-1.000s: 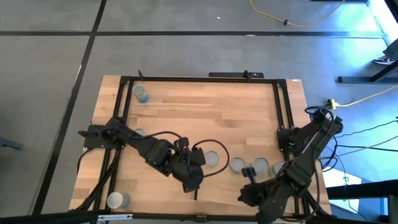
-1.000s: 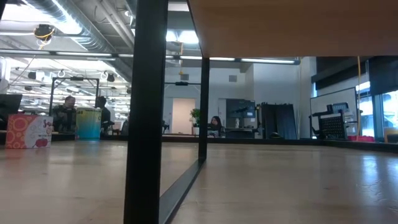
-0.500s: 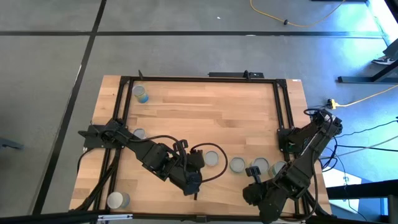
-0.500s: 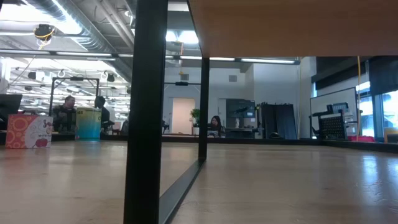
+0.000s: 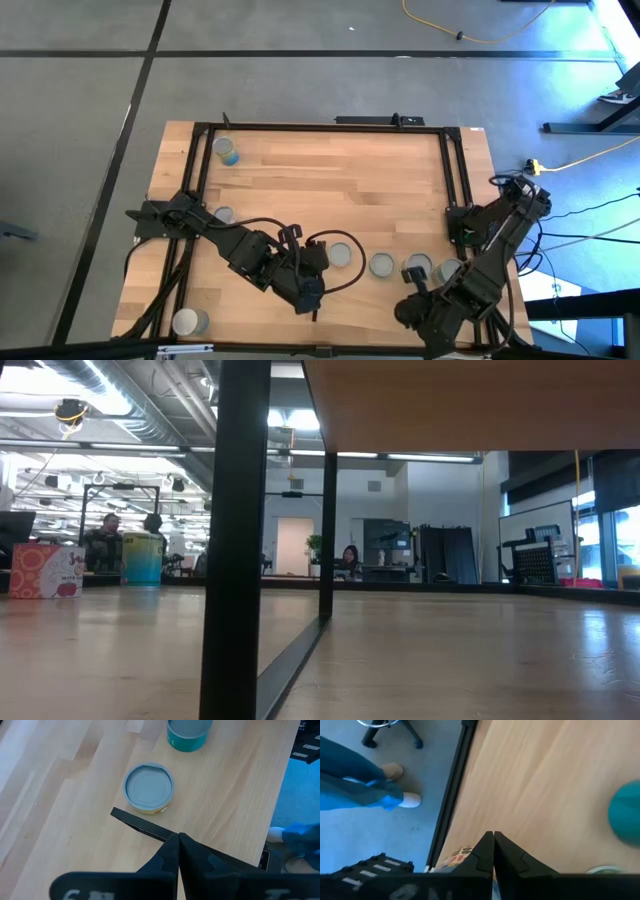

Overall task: Pick and place cans onto a shelf
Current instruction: Put the yellow canned black beans on the shelf aligned with the other pink canned chicken soup

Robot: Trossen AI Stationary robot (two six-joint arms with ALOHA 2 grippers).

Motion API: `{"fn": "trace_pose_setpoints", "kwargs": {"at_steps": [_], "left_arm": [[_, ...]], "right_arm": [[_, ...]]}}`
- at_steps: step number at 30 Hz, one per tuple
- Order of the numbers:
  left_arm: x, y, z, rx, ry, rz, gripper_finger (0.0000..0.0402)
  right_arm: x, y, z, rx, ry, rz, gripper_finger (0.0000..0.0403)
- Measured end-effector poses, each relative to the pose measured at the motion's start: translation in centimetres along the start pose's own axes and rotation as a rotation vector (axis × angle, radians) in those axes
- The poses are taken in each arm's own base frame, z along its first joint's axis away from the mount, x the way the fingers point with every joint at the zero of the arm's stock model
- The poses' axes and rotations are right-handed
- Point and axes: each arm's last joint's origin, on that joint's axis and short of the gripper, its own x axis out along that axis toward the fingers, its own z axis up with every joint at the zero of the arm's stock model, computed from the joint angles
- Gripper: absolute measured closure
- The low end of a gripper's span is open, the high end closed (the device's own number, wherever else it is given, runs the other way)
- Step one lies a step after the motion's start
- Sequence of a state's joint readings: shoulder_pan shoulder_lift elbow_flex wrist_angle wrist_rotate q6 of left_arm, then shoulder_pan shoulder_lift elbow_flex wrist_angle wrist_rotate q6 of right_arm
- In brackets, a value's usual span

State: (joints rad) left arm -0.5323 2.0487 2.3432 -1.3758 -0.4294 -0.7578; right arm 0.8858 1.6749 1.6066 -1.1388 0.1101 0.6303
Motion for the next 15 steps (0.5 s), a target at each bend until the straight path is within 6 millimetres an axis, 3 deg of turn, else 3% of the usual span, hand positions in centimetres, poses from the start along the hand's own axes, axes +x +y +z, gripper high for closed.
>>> {"fn": "trace_pose_setpoints", "kwargs": {"at_steps": [15], "left_arm": [[0.0,0.0,0.0,0.001,0.0,0.0,0.0401]], "right_arm": [[-0.2,0.6,-1.7,0.042,0.099,-0.038,0.0393]]}}
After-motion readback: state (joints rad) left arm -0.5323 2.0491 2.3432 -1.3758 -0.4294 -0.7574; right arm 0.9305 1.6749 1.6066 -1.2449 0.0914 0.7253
